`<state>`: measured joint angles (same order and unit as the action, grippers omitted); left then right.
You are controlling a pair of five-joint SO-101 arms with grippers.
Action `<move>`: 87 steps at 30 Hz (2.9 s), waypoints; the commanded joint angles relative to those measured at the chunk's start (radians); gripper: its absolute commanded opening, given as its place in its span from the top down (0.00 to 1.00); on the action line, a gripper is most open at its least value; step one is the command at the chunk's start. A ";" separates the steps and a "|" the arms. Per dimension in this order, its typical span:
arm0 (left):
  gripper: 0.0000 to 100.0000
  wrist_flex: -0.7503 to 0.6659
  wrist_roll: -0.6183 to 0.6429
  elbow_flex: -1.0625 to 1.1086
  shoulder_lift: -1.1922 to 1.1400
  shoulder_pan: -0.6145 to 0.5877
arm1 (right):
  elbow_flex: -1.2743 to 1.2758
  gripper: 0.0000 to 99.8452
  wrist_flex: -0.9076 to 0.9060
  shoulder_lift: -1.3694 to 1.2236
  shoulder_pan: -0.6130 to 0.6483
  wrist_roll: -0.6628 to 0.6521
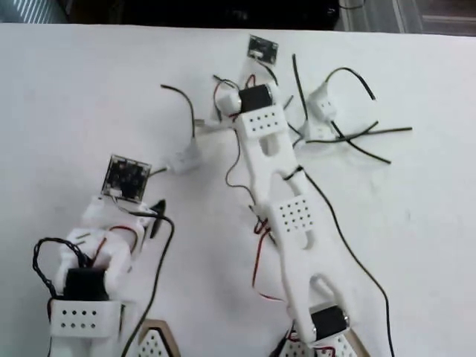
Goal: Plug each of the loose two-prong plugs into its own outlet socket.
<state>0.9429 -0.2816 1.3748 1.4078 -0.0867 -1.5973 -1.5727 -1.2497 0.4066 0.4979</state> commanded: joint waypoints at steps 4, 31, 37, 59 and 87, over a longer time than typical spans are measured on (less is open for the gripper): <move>0.76 -0.017 0.003 -0.006 0.022 -0.007 | 0.055 0.78 0.091 0.030 0.028 -0.324; 0.76 -0.021 0.002 -0.005 0.022 -0.005 | 0.193 0.78 0.124 0.031 0.045 -0.941; 0.76 -0.021 0.002 -0.005 0.022 -0.008 | 0.193 0.78 0.154 0.028 0.050 -0.936; 0.76 -0.018 0.002 -0.005 0.022 -0.007 | 0.049 0.98 -0.054 -0.041 0.053 -0.942; 0.76 -0.038 0.002 0.006 0.022 -0.008 | 0.489 0.98 -0.145 0.601 0.039 -0.657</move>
<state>0.9260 -0.2816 1.3840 1.4170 -0.0867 -1.1999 -1.7185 -0.7787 0.4542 -0.1557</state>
